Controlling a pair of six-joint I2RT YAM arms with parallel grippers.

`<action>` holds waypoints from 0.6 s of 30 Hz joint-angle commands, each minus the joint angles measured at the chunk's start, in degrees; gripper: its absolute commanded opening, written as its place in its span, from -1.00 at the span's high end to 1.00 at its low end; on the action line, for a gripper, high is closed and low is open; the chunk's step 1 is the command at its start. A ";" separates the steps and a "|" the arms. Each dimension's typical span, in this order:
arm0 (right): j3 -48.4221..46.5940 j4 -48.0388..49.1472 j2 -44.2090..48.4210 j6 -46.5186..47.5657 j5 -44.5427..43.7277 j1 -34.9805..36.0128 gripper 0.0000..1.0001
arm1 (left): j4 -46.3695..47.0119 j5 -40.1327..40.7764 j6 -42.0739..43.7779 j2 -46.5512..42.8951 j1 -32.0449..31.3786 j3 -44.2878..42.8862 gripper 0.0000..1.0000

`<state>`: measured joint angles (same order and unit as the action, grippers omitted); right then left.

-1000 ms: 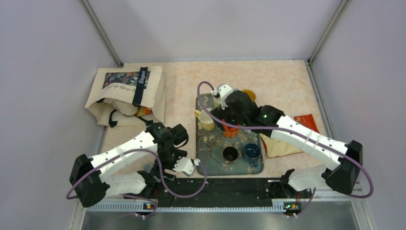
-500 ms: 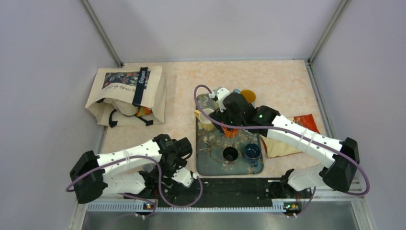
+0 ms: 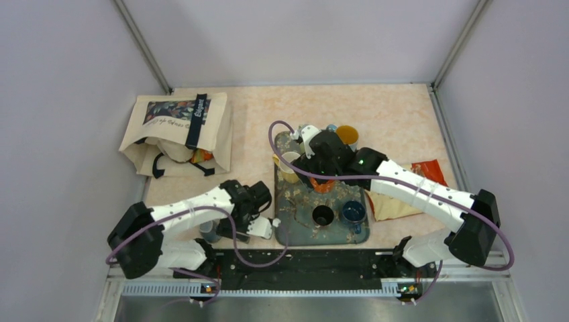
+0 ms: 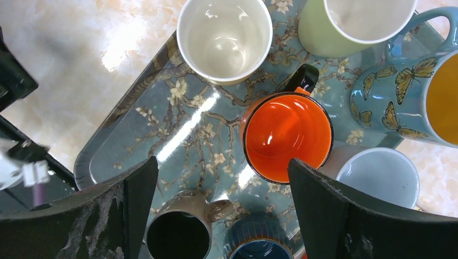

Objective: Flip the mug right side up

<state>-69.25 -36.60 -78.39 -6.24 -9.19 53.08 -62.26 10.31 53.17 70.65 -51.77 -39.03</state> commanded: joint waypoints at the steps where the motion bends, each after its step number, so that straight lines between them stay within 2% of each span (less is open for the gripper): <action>1: -1.31 -0.07 1.69 -0.86 -0.51 -0.22 -0.79 | -6.19 -6.40 -6.42 7.10 5.82 -6.62 -0.43; 6: -0.52 -0.14 2.23 -0.73 -0.20 -0.31 -0.79 | -4.12 -5.74 -9.60 7.74 6.68 -6.68 -0.39; 10: 0.03 -0.14 2.48 -0.96 -0.26 -0.32 -0.79 | -3.37 -4.78 -11.92 9.73 6.66 -5.30 -0.20; 18: -0.13 -0.13 4.51 -1.46 -1.24 -0.38 -0.79 | -3.44 -3.64 -13.09 12.24 6.68 -4.48 0.52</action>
<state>-68.97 -37.69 -77.34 -6.61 -9.23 53.06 -64.66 6.35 41.15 83.09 -45.36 -43.09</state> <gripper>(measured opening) 0.894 0.307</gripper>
